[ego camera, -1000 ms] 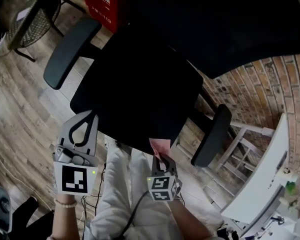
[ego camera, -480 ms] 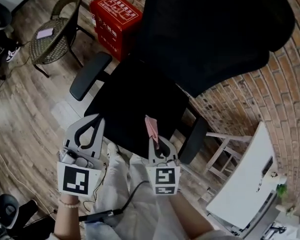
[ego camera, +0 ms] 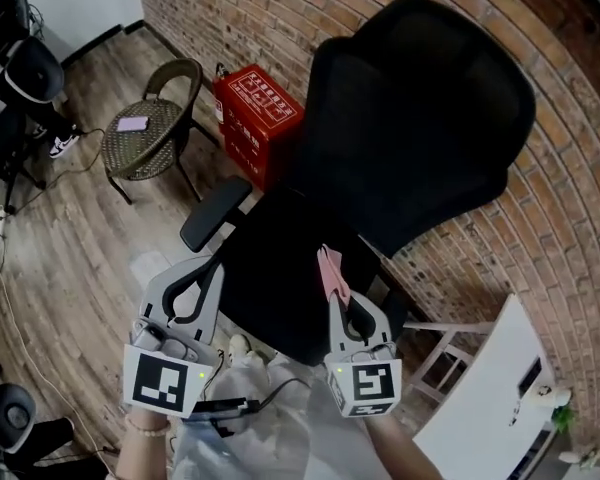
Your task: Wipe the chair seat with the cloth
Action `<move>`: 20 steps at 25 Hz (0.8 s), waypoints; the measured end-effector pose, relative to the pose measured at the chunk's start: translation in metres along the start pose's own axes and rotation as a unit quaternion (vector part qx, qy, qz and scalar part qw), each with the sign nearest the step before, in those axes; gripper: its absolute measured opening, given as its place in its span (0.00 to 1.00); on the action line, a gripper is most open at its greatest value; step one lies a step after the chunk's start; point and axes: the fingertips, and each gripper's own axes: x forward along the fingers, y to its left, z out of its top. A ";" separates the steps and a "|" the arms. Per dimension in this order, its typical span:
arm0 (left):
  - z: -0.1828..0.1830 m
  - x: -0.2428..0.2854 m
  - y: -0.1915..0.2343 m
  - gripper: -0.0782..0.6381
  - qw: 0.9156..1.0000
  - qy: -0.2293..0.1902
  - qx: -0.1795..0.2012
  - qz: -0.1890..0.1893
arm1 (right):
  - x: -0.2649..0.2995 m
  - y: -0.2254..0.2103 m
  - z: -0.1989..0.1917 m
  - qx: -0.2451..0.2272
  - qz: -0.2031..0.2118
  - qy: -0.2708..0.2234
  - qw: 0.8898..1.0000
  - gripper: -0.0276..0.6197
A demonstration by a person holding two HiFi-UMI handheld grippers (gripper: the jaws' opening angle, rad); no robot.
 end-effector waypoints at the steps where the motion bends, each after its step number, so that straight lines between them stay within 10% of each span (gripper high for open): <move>1: 0.008 -0.002 0.000 0.13 1.000 -0.003 0.006 -0.001 | -0.002 -0.001 0.013 -0.002 0.003 -0.012 1.000 0.13; 20: 0.076 0.003 -0.015 0.13 0.994 -0.035 0.104 -0.019 | -0.014 -0.017 0.114 -0.027 0.023 -0.114 0.993 0.13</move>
